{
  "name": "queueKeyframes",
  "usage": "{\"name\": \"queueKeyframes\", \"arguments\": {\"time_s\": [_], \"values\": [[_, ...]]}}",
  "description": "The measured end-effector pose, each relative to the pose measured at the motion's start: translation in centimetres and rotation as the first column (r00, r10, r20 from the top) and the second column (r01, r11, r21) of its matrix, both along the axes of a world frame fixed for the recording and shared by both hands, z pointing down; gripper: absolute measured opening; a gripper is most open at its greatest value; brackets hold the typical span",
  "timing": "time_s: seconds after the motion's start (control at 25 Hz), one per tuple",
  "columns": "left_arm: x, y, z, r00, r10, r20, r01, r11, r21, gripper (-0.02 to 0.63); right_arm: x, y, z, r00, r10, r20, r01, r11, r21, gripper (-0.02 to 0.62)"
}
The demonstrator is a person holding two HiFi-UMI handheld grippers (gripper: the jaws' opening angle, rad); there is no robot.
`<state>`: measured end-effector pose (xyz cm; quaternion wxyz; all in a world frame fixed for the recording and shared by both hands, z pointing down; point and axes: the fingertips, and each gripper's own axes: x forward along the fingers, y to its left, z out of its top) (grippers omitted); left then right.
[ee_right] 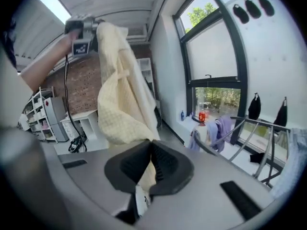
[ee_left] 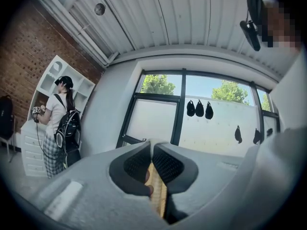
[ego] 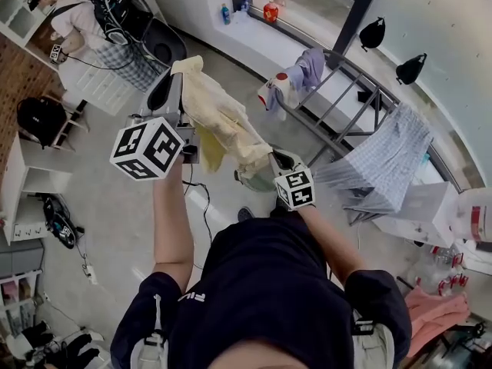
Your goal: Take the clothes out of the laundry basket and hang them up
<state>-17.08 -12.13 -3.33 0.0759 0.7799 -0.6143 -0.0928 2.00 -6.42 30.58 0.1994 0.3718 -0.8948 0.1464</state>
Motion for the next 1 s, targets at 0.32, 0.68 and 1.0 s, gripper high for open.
{"name": "queueKeyframes", "arguments": {"time_s": [0.32,0.68,1.0], "values": [[-1.6,-0.3,4.3,0.999,0.002,0.053,0.002,0.998,-0.068,0.029,10.5,1.1,-9.3,0.98,0.173,0.102,-0.175,0.984,0.012,0.007],[1.1,-0.8,9.2,0.985,0.166,0.038,-0.159,0.977,-0.143,0.029,19.5,3.4,-18.0,0.893,0.444,0.066,-0.448,0.868,0.217,0.007],[5.9,-2.7,8.7,0.955,0.294,0.025,-0.29,0.95,-0.115,0.028,24.1,7.2,-24.1,0.79,0.612,-0.027,-0.567,0.747,0.347,0.008]]}}
